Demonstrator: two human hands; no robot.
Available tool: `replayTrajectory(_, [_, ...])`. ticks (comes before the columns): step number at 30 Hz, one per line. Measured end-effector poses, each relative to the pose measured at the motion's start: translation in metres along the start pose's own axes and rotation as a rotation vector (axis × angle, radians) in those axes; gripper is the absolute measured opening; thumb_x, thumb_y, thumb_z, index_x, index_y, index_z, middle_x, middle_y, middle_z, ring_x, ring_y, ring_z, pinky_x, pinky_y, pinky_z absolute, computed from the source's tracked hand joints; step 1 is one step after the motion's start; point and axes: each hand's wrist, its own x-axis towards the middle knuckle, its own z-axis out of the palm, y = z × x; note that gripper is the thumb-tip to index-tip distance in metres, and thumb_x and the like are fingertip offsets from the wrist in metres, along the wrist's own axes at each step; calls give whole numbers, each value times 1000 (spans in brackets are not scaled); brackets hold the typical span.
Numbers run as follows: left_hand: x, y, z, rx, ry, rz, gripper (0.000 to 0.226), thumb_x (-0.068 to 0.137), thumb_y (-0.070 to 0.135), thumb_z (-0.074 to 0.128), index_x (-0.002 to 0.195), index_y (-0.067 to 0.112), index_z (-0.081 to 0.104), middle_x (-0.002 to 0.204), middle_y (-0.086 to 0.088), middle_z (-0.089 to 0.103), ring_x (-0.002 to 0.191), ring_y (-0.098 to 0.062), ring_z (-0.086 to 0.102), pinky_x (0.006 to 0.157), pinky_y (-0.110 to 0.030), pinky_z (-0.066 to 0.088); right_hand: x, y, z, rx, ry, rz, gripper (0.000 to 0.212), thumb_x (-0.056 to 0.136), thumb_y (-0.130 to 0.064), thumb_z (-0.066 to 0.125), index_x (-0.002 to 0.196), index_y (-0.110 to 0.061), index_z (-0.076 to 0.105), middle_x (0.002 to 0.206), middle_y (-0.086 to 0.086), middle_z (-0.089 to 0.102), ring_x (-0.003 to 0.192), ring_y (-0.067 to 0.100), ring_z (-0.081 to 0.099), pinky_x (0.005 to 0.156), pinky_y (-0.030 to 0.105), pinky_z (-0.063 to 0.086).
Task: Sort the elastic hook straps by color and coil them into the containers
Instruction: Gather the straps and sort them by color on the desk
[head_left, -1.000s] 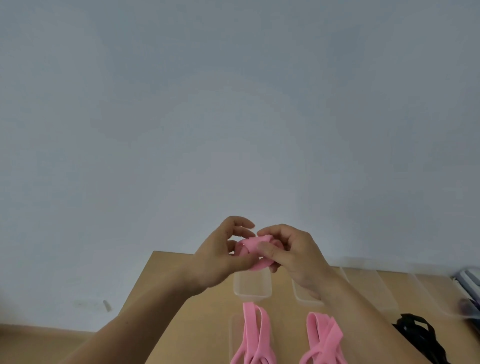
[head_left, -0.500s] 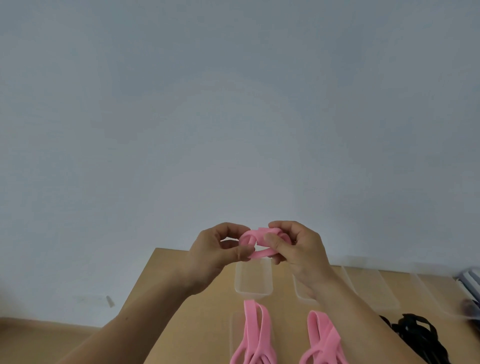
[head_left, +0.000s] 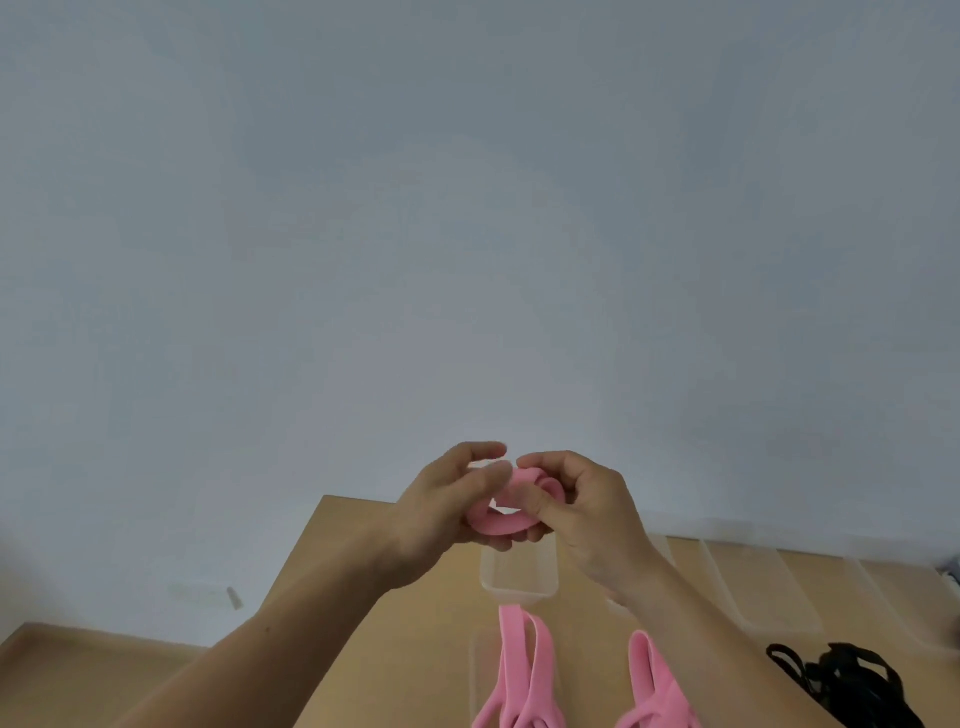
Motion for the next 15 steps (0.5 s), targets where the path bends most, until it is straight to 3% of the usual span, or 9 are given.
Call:
replayTrajectory(4, [5,2,0,69,-44,28,28,97,38,56,107,18,73,103,-13,74,93,-31,72,71,-28,56,4,1,-8,-34,-66,28,22,85,-21,77,106,-18,69,87,5,76,67,24,72,62,26,55])
replayTrajectory(9, [7,-8,-9,-25,-5,7,42,89,41,67,110,6,71,102,-18,73,91,-33,72,69,-30,56,7,0,-35,67,-317,119,26,94,-12,63,120,-13,68,111,10,73,94,25,71,75,32,55])
replayTrajectory(15, [14,-9,-6,-74,58,-5,42,80,36,71,104,2,72,97,-16,74,83,-28,73,65,-28,56,11,6,-41,-71,-254,77,22,88,-5,71,107,-16,72,94,8,77,68,14,67,67,24,54])
